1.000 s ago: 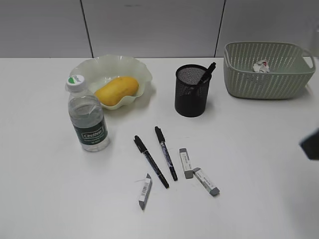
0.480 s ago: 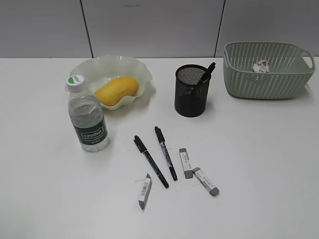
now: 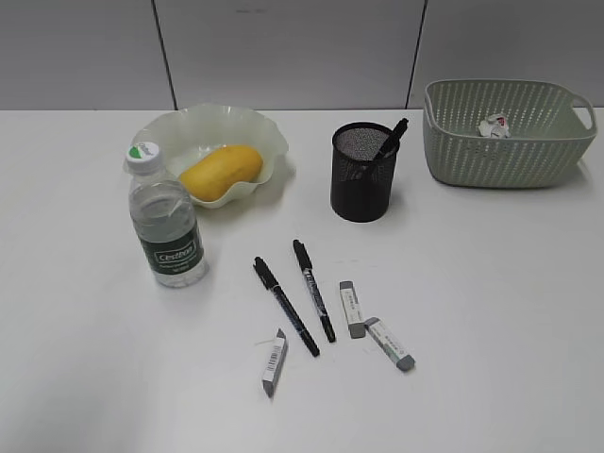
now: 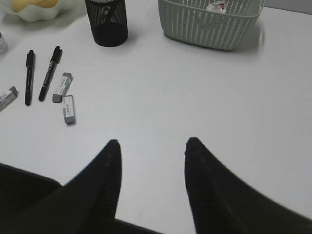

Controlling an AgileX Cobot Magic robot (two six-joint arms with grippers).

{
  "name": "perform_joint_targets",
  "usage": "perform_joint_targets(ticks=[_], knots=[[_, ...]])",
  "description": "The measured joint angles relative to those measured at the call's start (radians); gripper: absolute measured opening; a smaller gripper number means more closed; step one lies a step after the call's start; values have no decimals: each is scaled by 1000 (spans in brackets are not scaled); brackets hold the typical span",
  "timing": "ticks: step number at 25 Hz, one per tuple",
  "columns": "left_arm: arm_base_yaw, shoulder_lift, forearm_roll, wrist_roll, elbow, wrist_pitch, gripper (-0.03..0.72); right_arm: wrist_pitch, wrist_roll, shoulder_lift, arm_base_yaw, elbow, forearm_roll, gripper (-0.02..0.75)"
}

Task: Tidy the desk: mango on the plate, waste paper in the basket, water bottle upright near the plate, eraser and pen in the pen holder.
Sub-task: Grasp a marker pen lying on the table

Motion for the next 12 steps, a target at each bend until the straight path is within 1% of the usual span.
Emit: perform_joint_targets(ticks=[4, 7, 9, 11, 12], knots=[[-35, 115, -48, 5, -5, 2, 267, -2, 0, -41, 0, 0, -1, 351], [-122, 199, -76, 6, -5, -11, 267, -2, 0, -44, 0, 0, -2, 351], [-229, 281, -86, 6, -5, -49, 263, -2, 0, -44, 0, 0, -3, 347], [-350, 351, -79, -6, -5, -116, 256, -3, 0, -44, 0, 1, -3, 340], [-423, 394, -71, -24, -6, -161, 249, -3, 0, -44, 0, 1, -4, 338]])
